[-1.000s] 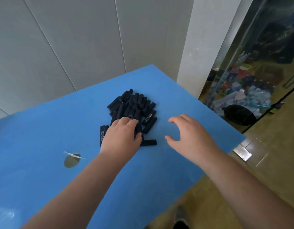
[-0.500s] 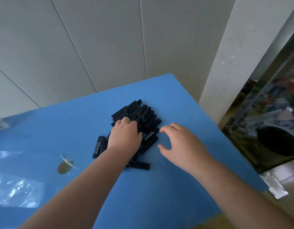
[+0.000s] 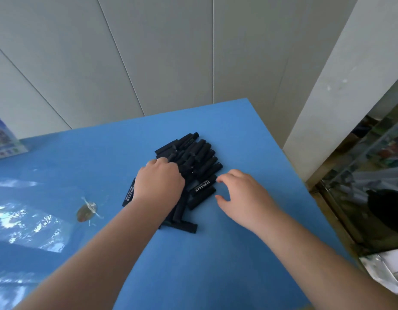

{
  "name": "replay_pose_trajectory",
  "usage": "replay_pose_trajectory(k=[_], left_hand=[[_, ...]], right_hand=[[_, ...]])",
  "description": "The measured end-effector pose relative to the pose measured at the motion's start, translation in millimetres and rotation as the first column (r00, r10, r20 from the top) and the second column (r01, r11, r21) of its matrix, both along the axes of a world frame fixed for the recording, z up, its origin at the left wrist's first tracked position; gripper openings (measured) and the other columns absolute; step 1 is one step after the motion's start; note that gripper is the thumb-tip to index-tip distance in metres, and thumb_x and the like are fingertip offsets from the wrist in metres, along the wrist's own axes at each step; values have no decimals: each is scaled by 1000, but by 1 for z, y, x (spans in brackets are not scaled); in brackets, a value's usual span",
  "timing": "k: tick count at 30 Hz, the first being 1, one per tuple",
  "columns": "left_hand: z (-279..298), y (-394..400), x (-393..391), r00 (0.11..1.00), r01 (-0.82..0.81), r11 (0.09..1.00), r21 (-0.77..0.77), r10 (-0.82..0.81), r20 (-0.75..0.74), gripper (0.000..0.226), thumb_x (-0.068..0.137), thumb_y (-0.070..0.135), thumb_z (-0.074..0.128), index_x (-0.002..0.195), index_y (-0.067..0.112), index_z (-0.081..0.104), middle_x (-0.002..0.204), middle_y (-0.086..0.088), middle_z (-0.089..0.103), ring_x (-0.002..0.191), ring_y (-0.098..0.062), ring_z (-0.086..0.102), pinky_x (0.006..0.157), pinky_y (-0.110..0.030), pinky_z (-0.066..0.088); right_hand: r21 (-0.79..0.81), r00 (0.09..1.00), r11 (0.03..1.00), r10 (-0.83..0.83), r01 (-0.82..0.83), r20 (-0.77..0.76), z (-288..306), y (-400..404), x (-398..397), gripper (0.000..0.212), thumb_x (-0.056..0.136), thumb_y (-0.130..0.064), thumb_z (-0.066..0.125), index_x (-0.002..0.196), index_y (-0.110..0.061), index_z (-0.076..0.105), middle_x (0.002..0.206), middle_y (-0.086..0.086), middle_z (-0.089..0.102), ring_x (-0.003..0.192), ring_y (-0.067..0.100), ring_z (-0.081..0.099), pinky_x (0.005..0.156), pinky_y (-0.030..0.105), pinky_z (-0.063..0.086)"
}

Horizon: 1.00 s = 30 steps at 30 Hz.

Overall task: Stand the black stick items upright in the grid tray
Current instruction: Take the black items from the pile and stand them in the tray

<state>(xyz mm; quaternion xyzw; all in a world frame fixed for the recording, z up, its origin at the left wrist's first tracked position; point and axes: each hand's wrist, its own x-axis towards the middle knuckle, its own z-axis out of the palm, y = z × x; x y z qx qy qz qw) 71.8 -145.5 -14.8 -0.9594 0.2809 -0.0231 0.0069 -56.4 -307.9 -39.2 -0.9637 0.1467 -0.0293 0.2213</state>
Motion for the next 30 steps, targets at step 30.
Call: replay_pose_trajectory(k=[30], left_hand=[[7, 38, -44, 549, -688, 488, -537, -134, -825, 24, 87, 16, 61, 85, 35, 76, 82, 8, 76, 82, -7, 74, 70, -23, 58]], right_hand=[[108, 971, 992, 94, -72, -219, -4, -19, 46, 6, 89, -33, 70, 89, -31, 64, 89, -13, 58, 84, 16, 60, 74, 32, 50]])
